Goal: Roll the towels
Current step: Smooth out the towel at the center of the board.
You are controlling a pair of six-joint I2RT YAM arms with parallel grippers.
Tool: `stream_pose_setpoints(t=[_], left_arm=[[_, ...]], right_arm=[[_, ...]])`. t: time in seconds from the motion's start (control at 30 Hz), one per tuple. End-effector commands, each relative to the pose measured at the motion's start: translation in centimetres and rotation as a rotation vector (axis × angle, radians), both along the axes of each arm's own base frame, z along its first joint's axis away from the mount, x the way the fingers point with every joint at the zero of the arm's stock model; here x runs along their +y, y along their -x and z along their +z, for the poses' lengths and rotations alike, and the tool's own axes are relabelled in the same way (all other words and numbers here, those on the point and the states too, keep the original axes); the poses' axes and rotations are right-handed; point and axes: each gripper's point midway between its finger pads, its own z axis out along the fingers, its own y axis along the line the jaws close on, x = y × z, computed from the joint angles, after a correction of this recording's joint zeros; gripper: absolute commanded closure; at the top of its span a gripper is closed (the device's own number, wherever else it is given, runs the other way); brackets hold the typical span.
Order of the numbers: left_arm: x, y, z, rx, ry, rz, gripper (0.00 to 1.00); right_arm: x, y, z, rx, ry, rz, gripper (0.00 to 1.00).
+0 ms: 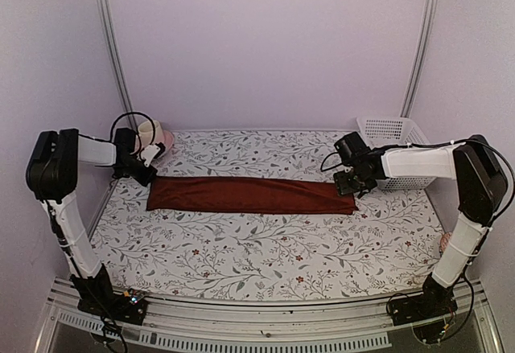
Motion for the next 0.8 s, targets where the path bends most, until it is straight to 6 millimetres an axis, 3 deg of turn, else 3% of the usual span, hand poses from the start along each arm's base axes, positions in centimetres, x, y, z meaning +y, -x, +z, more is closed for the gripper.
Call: stream_pose_setpoints(t=[0.0,0.07,0.23,0.33,0.4,0.53,0.63,0.77], left_arm=[[1.5,-2.8,4.7,-0.178,-0.056,0.085,1.00],[1.3,-3.1,5.1,-0.178,-0.046,0.081,0.95],[1.0,-3.4,6.7,-0.183,-0.017,0.085,0.44],[1.0,-3.2,8.2,-0.209,-0.004,0.096,0.32],[0.2,-2.7,9.1,-0.218,0.031,0.074,0.31],[-4.2,0.5,9.7,-0.169,0.142,-0.095,0.39],[-7.8,4.0,7.9,-0.100,0.138,-0.257,0.51],[-10.4,7.7,4.0,0.015,0.107,-0.381,0.69]], right_arm=[[0.3,-0.7,-0.5,0.017,-0.022,-0.013,0.29],[0.3,-1.0,-0.9,0.033,-0.042,-0.022,0.29],[2.3,-0.3,-1.7,0.089,-0.091,0.053,0.37],[3.5,1.0,-1.6,0.089,-0.058,0.130,0.37],[3.8,1.7,-1.4,0.088,-0.055,0.156,0.38],[3.7,2.1,-0.7,0.070,-0.056,0.166,0.40],[2.6,1.2,-0.2,0.035,-0.021,0.104,0.44],[1.7,-0.7,-0.8,0.045,-0.043,0.047,0.51]])
